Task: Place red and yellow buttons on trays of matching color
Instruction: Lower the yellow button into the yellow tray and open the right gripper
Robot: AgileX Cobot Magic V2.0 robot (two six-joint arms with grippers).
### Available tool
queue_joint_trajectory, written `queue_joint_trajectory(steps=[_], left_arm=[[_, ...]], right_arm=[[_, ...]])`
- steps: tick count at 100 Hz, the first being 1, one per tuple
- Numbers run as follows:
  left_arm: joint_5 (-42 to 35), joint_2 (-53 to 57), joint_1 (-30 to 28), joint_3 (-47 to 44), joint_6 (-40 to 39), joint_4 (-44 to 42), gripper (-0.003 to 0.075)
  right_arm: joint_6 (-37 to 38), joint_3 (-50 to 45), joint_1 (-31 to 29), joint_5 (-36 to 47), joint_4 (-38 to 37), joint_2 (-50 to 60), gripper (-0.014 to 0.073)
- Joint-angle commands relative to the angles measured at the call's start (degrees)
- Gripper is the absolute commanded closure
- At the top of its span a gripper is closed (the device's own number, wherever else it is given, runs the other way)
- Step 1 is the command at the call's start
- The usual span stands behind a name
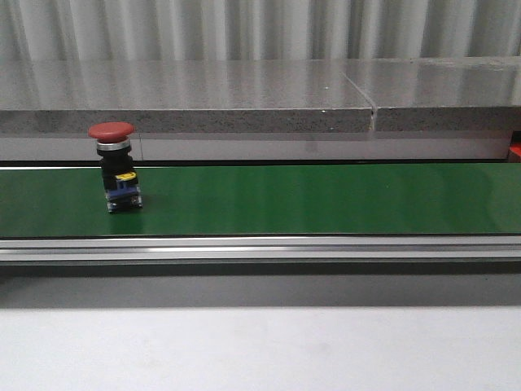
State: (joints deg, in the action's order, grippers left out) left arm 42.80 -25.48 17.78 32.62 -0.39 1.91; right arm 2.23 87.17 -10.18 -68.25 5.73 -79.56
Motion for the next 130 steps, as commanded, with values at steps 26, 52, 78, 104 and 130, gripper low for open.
queue_joint_trajectory(steps=[26,52,78,104,130], left_arm=[[-3.71,-0.25,0.58,1.62,-0.63,0.75,0.0741],[-3.71,-0.25,0.58,1.62,-0.63,0.75,0.0741],[-3.71,-0.25,0.58,1.62,-0.63,0.75,0.0741],[-3.71,-0.25,0.58,1.62,-0.63,0.75,0.0741],[-3.71,-0.25,0.58,1.62,-0.63,0.75,0.0741]], right_arm=[[9.58,1.69,-16.45,1.25,-5.73,1.43,0.0405],[12.44,-8.43,-24.89,8.15,-5.73,0.63,0.0405],[14.79,-19.54,-26.71,19.74,-5.73,0.42,0.0405],[15.50,-21.81,-26.73,24.83,-5.73,-2.31,0.0405],[17.05,-21.81,-26.73,28.95,-5.17,-9.24,0.0405]])
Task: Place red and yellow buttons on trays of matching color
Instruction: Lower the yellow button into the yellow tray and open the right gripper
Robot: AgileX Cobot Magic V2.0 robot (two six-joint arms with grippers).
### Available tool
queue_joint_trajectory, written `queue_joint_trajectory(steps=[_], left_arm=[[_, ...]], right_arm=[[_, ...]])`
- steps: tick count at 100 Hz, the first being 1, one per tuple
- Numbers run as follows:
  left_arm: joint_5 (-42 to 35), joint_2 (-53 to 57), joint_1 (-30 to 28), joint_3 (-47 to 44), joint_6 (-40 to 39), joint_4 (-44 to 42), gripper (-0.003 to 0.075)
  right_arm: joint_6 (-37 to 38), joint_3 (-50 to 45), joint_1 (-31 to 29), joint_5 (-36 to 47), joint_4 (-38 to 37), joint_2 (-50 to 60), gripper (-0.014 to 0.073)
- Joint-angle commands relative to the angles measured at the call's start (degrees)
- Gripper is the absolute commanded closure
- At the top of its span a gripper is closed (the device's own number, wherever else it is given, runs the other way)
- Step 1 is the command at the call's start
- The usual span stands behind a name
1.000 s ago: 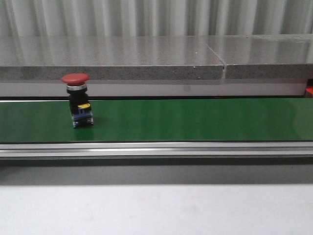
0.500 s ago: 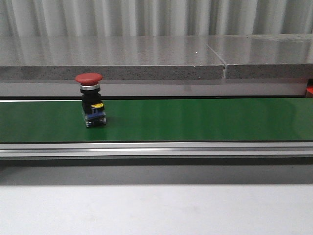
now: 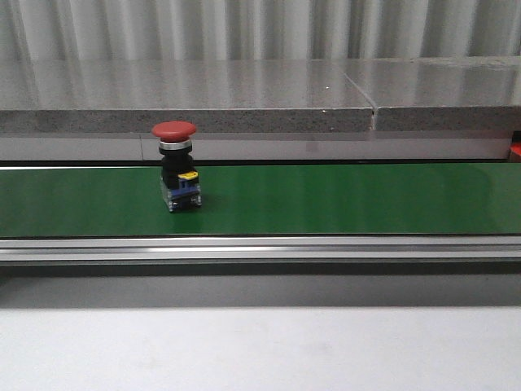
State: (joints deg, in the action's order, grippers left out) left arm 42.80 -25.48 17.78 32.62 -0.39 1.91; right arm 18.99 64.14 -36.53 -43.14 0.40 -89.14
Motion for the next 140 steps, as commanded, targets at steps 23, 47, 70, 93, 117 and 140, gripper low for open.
queue_joint_trajectory(steps=[23,47,70,93,117,140], left_arm=[[-3.71,-0.25,0.58,1.62,-0.63,0.75,0.0741],[-3.71,-0.25,0.58,1.62,-0.63,0.75,0.0741],[-3.71,-0.25,0.58,1.62,-0.63,0.75,0.0741],[-3.71,-0.25,0.58,1.62,-0.63,0.75,0.0741],[-3.71,-0.25,0.58,1.62,-0.63,0.75,0.0741],[-3.71,-0.25,0.58,1.62,-0.63,0.75,0.0741]], right_arm=[[0.30,1.22,-0.38,8.27,2.72,-5.20,0.0405],[0.30,1.22,-0.38,9.73,4.40,-8.28,0.0340],[0.30,1.22,-0.38,9.85,4.44,-8.28,0.0081],[0.30,1.22,-0.38,8.52,2.81,-6.76,0.0083],[0.30,1.22,-0.38,8.59,0.63,-0.52,0.0083],[0.30,1.22,-0.32,8.27,0.52,7.28,0.0083]])
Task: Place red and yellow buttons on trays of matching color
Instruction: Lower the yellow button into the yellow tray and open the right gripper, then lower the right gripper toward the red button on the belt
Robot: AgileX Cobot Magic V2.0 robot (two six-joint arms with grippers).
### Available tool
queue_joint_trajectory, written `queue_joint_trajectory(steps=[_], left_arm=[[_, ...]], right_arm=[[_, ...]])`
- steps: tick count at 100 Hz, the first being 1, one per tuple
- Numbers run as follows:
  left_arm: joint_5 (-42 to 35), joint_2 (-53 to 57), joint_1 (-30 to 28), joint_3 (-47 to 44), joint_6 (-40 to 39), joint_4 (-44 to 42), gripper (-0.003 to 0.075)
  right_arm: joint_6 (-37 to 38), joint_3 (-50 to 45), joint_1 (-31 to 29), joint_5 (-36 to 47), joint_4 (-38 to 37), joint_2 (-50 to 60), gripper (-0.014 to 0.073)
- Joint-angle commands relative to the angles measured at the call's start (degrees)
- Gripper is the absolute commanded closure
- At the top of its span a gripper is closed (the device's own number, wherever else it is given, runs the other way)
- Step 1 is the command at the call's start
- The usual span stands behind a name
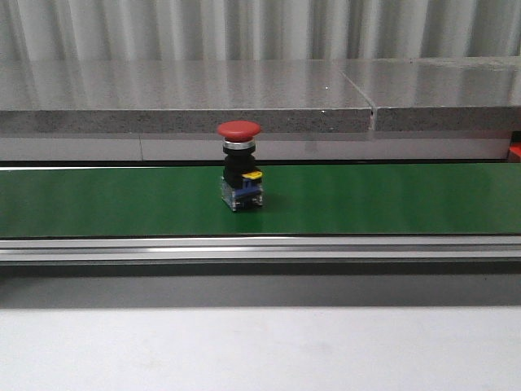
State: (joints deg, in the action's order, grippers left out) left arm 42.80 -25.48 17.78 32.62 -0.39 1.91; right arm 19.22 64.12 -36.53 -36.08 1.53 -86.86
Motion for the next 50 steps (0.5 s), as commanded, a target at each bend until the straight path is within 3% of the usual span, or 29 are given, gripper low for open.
queue_joint_trajectory(steps=[1,25,50], left_arm=[[-3.71,-0.25,0.58,1.62,-0.63,0.75,0.0741],[-3.71,-0.25,0.58,1.62,-0.63,0.75,0.0741],[-3.71,-0.25,0.58,1.62,-0.63,0.75,0.0741]], right_arm=[[0.06,1.24,-0.32,1.06,-0.61,5.51,0.0083],[-0.21,1.24,2.88,-0.28,-0.61,12.88,0.0083],[-2.50,1.24,11.18,-3.75,-0.61,16.62,0.0083]])
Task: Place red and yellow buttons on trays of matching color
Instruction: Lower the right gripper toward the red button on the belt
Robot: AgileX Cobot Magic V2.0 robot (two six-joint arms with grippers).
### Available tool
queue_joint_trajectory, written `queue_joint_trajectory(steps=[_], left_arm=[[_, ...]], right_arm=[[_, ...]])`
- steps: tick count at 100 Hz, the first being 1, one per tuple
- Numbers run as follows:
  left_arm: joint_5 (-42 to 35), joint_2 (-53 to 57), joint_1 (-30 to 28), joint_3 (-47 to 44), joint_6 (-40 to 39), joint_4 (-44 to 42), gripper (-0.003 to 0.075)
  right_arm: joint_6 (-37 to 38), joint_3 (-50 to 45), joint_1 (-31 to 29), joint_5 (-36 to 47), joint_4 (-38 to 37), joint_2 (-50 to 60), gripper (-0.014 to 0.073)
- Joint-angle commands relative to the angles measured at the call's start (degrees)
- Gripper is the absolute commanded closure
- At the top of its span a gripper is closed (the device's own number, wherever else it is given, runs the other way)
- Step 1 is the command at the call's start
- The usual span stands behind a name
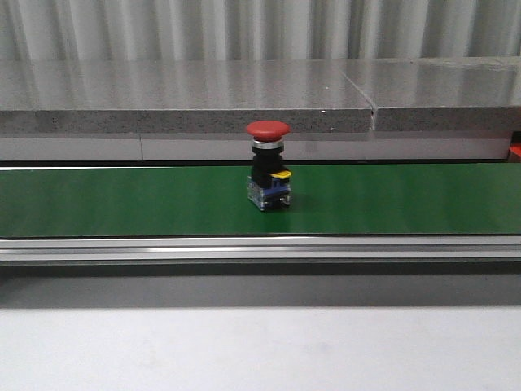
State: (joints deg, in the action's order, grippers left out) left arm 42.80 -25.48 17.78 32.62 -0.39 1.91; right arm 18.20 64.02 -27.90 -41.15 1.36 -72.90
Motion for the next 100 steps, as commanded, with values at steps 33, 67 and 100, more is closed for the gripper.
queue_joint_trajectory(steps=[33,67,100], left_arm=[[-3.71,-0.25,0.58,1.62,-0.63,0.75,0.0741],[-3.71,-0.25,0.58,1.62,-0.63,0.75,0.0741],[-3.71,-0.25,0.58,1.62,-0.63,0.75,0.0741]], right_arm=[[-5.20,1.63,15.38,-7.80,-0.38,3.09,0.0083],[-20.92,1.63,25.31,-12.92,6.91,2.75,0.0083],[-27.32,1.63,33.73,-13.33,10.35,2.75,0.0083]])
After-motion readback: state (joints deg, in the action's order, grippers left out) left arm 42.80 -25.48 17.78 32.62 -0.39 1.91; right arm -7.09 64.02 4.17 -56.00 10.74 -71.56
